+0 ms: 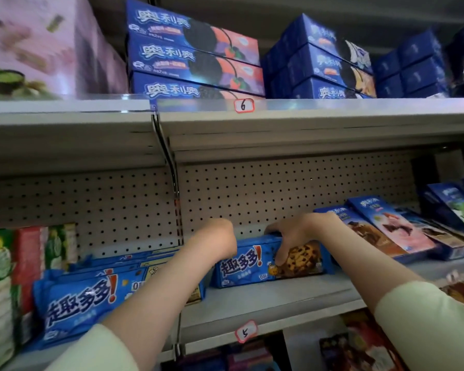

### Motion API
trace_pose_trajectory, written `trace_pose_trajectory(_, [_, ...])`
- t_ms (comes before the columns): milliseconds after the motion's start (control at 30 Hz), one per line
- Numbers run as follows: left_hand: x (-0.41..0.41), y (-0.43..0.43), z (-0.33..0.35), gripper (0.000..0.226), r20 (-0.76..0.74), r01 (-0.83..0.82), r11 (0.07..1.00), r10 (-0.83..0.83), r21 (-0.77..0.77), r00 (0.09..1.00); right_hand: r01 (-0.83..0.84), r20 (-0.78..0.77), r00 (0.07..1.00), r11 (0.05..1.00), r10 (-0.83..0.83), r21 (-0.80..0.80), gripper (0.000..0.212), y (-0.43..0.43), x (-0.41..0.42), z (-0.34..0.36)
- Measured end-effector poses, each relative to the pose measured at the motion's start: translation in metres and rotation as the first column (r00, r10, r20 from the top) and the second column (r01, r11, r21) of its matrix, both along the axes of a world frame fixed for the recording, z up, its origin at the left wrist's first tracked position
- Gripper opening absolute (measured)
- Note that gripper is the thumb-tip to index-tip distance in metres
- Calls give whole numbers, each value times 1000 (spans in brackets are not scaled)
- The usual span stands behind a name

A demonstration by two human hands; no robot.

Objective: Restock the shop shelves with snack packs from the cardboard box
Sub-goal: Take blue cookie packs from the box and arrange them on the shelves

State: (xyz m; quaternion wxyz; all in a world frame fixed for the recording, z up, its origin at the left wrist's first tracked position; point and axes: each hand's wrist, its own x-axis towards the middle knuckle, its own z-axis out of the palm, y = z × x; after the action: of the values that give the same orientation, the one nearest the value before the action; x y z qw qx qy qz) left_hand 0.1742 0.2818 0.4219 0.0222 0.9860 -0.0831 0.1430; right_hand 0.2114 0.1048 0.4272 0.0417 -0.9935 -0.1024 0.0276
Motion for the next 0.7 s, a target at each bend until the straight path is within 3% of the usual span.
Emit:
trace_pose_trajectory(133, [15, -9, -12, 31, 89, 10, 991, -22, 132, 996, -52, 56, 997, 999, 53, -11, 71, 1, 8, -8])
trace_pose_trajectory(233, [19, -19, -19, 47, 141, 38, 973, -72, 228, 987, -29, 247, 967, 987, 68, -156, 78, 1, 12, -14])
trace_pose_trajectory(333, [22, -27, -20, 32, 47, 93, 957, -110, 275, 993, 68, 407, 912, 968, 37, -240, 98, -2, 10, -21])
trace_pose_trajectory(400, [25, -29, -21, 16, -23, 133, 941, -133, 312, 991, 110, 391, 920, 969, -15, -223, 109, -7, 5, -24])
trace_pose_trajectory(500, [29, -30, -24, 17, -80, 171, 931, -153, 321, 985, 166, 308, 945, 975, -113, -151, 117, -14, 0, -28])
trace_pose_trajectory(600, [33, -32, -26, 20, -148, 199, 939, -163, 279, 975, 139, 231, 965, 990, -127, -36, 114, -17, 3, -36])
trace_pose_trajectory(700, [39, -31, -27, 20, -209, 198, 953, -150, 229, 966, 86, 266, 959, 995, -98, 55, 104, -18, 10, -43])
